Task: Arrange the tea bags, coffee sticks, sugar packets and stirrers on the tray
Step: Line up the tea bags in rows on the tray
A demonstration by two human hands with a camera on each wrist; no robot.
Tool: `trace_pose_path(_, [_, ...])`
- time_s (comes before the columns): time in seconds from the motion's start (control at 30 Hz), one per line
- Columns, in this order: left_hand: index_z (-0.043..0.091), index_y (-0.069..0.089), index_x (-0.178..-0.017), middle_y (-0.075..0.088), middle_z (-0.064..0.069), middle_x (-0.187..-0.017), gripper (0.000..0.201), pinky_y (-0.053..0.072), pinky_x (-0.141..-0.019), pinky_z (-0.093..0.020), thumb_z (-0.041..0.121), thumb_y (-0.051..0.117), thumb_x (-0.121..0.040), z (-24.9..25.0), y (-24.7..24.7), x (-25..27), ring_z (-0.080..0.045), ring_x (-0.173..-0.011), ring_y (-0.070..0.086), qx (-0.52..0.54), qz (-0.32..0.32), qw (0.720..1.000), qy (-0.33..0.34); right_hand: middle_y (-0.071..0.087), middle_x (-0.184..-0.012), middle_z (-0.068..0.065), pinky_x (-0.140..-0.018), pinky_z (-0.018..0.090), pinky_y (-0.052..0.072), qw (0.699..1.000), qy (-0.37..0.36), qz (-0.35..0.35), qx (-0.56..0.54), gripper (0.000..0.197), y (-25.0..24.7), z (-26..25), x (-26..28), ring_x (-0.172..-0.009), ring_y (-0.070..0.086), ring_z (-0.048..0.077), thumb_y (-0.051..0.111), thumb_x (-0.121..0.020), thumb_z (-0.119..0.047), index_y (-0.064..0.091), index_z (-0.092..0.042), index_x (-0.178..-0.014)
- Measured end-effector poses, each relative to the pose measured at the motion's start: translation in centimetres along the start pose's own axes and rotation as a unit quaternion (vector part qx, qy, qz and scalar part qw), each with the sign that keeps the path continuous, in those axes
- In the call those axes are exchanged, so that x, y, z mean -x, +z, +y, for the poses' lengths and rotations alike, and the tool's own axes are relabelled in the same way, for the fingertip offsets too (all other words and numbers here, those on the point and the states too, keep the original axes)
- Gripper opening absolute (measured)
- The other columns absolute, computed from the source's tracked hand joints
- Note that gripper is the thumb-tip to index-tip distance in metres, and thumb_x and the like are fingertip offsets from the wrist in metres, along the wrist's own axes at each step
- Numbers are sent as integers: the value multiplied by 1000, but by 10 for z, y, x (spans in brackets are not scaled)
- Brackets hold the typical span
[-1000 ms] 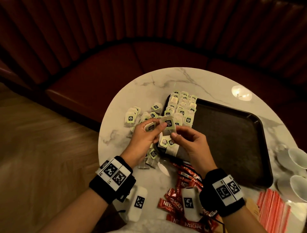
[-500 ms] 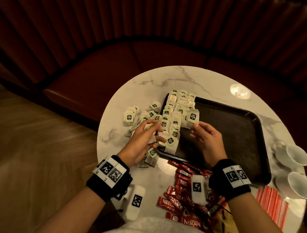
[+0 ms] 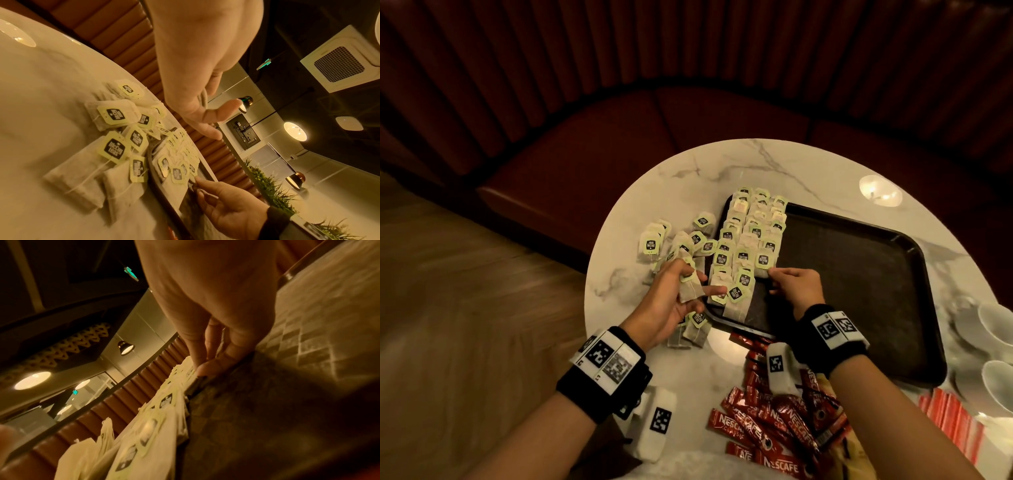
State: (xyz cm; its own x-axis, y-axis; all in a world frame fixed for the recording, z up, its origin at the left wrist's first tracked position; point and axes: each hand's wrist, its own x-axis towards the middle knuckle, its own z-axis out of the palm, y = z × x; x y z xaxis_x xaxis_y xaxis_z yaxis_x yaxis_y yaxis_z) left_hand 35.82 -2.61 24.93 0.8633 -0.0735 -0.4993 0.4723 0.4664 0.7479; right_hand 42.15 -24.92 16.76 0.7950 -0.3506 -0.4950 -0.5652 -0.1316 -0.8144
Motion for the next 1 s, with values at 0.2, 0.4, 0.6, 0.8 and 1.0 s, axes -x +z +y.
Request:
trace_pose_path(0.2, [8,47,-110,62,-11,-92,14,58,-79,-47,5,38,-99,1,-2,-2,-33,-99,68,20,6,1000,13,70,-84,5,-84,36,58,994,-51,18,91,13,-12,-13,15,-71,64,14,68,-92,-26,73,-15,-88])
trace_pose_path(0.4, [14,56,-93,71,7,-87,15,50,-82,-29,3,47,-96,1,1,-7,-6,-76,69,-42,-13,998,52,71,-103,3,-72,22,53,987,-123,-98,-23,13,-17,-39,67,-89,66,13,60,-96,-22,69,-18,-104])
trace_pose_path(0.6, [12,56,-95,68,-8,-103,6,53,-84,-29,7,53,-95,2,10,-6,-17,-98,66,-101,-43,992,65,73,-104,-1,-74,23,56,952,-179,-250,-8,21,1,-44,98,-90,68,11,68,-90,-19,71,-16,-111])
trace_pose_path(0.8, [10,60,-99,68,-7,-104,6,53,-78,-23,10,56,-95,1,11,-5,-14,-97,65,-114,-56,989,78,73,-92,8,-77,24,55,946,-181,-262,-58,10,7,-37,102,-82,68,15,69,-88,-7,72,-6,-98])
trace_pose_path(1.0, [9,69,-102,72,-2,-100,16,49,-87,-28,14,68,-87,-3,6,-7,-13,-95,66,-157,-35,980,114,74,-96,17,-84,26,56,957,-188,-213,-55,15,0,-34,101,-88,70,25,71,-87,-7,72,-2,-101])
